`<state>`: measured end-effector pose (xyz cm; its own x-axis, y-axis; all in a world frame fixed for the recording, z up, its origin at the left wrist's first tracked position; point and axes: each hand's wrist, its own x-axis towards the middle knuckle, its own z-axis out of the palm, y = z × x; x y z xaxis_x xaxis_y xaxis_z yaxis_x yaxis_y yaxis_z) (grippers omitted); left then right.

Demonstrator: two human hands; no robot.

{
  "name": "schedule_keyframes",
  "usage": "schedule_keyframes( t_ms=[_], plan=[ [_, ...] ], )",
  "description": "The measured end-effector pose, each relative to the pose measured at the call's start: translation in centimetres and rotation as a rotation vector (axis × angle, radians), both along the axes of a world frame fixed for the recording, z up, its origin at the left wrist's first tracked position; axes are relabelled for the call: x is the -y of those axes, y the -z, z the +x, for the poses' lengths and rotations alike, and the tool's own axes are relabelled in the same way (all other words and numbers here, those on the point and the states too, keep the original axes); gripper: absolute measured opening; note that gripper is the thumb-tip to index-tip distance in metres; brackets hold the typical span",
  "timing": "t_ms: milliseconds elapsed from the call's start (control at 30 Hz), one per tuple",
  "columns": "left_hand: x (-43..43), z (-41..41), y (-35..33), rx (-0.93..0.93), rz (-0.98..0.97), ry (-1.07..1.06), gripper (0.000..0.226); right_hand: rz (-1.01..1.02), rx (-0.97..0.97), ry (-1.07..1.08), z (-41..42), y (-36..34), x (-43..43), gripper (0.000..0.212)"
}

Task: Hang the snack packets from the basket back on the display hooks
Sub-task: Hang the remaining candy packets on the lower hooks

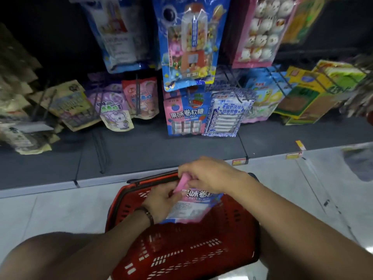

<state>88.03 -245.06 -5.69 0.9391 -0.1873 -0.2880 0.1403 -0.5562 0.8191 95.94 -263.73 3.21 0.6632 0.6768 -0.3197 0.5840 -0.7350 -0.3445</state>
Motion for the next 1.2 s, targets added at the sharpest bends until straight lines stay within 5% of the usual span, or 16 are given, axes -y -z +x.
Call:
schedule_keyframes(
  t_ms=[167,333,433,633,733,800,900,967,1067,1200],
  plan=[
    [0.2,-2.0,-2.6,-0.079,-0.258,-0.312,0.014,0.583,0.149,0.566,-1.2,2.8,5.4,0.072],
    [1.7,-2.5,-4.8,-0.082,-0.346,-0.483,0.016,0.953,-0.561,0.783,-1.4,4.2,8.1,0.048],
    [2.4,-2.1,-5.2,-0.107,-0.398,-0.571,0.017,0.962,-0.624,0.738,-2.0,4.2,7.7,0.020],
    [1.8,0.3,-5.0,-0.189,-0.317,-0.586,0.023,0.981,-0.477,0.827,-2.1,3.6,7.0,0.018],
    [3.2,0.3,-6.5,0.043,0.025,-0.712,0.051,1.050,-0.426,0.870,-2.0,2.9,6.7,0.015],
    [4.6,-0.5,-7.3,0.160,0.117,-0.607,0.064,1.115,-0.393,0.892,-1.8,2.5,6.3,0.011],
    [6.3,-1.3,-7.7,0.131,-0.031,-0.284,0.093,1.185,-0.441,0.873,-2.2,1.9,5.4,0.008],
    [7.3,-0.7,-7.2,0.166,-0.077,-0.253,0.099,1.183,-0.479,0.827,-2.7,1.8,4.6,0.007],
    [8.1,0.2,-6.7,0.190,-0.230,-0.321,0.067,1.122,-0.404,0.703,-2.9,2.3,3.9,0.015],
    [7.9,1.0,-7.5,0.313,-0.132,-0.430,0.027,1.081,-0.402,0.597,-2.3,2.0,4.4,0.024]
  ],
)
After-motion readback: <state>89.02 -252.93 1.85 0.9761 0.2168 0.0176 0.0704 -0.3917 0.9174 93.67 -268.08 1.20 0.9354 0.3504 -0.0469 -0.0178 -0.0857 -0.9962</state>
